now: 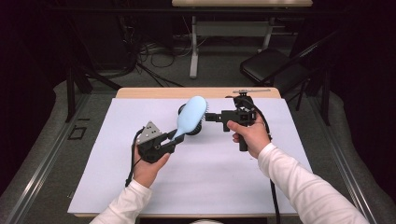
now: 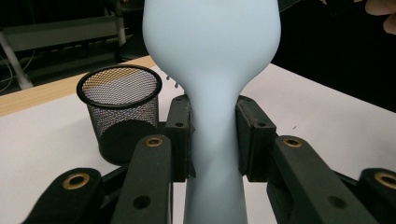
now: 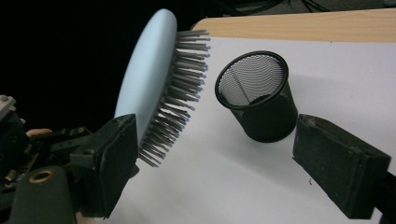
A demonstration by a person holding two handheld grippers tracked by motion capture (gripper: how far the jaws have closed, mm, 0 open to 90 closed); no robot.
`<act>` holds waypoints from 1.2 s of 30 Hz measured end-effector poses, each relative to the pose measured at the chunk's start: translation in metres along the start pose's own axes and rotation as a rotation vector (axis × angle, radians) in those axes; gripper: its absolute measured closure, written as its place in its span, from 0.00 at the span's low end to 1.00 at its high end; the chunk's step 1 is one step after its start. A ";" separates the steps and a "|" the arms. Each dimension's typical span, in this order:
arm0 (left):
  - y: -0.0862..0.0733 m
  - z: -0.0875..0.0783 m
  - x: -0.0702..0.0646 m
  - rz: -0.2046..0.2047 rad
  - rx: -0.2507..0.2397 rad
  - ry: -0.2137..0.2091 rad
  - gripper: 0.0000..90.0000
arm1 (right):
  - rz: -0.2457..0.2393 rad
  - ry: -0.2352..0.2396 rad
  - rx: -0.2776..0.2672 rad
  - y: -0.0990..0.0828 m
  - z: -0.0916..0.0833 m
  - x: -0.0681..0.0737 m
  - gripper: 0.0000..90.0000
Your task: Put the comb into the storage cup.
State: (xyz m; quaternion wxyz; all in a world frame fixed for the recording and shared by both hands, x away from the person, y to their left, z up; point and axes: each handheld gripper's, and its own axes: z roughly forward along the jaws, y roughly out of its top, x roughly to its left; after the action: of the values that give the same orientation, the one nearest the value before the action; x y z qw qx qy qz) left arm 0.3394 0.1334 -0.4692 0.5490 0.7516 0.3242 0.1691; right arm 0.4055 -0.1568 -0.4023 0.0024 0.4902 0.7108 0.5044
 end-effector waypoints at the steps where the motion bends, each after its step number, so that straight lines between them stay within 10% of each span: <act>1: 0.000 0.000 0.000 0.000 0.000 0.000 0.77 | 0.007 0.004 0.001 0.001 0.000 0.001 0.16; 36: -0.003 0.008 -0.011 0.020 0.014 -0.032 0.77 | 0.045 0.063 0.012 0.005 0.019 0.009 0.16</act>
State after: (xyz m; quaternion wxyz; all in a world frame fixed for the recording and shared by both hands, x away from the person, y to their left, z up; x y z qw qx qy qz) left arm 0.3349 0.1208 -0.4732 0.5471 0.7614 0.3088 0.1601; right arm 0.4135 -0.1373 -0.4040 -0.0343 0.4901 0.7024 0.5150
